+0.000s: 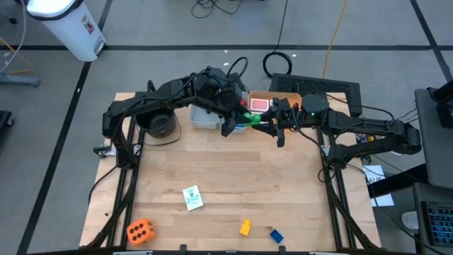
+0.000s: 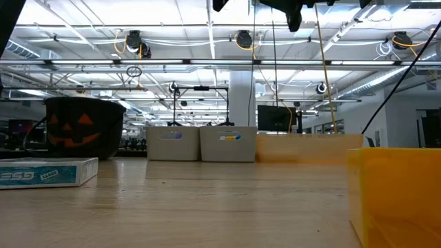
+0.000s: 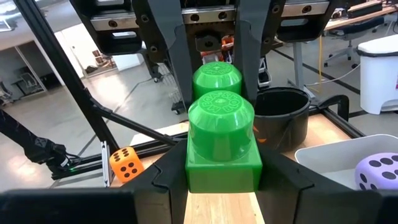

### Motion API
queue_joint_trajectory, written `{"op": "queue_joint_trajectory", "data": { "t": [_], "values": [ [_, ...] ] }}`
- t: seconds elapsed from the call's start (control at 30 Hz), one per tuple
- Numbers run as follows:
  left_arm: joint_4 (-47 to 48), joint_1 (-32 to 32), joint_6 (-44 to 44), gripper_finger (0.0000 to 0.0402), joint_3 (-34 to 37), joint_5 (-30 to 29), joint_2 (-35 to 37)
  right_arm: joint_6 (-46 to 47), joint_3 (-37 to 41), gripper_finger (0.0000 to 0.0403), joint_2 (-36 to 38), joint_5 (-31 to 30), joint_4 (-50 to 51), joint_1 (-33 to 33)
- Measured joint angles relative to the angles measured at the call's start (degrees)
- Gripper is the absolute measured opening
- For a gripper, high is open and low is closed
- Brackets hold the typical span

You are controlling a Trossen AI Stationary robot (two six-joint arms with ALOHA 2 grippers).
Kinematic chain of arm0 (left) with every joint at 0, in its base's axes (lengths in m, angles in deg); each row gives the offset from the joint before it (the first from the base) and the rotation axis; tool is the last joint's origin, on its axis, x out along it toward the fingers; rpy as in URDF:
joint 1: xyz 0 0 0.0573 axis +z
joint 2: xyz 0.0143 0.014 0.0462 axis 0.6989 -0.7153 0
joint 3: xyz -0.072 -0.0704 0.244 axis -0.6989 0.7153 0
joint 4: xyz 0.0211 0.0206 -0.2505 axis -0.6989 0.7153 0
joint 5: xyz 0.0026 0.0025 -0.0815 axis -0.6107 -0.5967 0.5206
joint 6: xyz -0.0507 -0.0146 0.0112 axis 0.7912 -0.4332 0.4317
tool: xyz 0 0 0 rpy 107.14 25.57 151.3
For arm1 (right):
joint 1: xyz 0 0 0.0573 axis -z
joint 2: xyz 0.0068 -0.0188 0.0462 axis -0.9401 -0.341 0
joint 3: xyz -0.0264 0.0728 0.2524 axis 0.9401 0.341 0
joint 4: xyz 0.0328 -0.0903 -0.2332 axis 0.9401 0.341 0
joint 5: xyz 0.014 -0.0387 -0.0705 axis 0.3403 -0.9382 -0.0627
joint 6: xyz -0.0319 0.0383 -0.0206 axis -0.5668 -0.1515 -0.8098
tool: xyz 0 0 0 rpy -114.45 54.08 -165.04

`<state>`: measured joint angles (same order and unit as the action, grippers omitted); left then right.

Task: Pick & Place Toys
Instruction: Put the green gamepiece into the right gray bin

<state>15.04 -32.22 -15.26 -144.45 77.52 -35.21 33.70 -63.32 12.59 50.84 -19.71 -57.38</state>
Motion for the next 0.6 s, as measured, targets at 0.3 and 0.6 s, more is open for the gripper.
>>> {"op": "queue_joint_trajectory", "data": {
  "t": [0.3,0.6],
  "values": [
    [-0.30,-0.04,0.40,0.0118,0.00,0.30,0.05,2.66,0.06,0.0158,0.00,1.77,-1.05,0.00],
    [-1.80,0.12,0.26,0.0117,0.00,0.02,0.08,3.44,0.06,0.0227,0.00,1.77,-1.44,-0.04]
  ]
}}
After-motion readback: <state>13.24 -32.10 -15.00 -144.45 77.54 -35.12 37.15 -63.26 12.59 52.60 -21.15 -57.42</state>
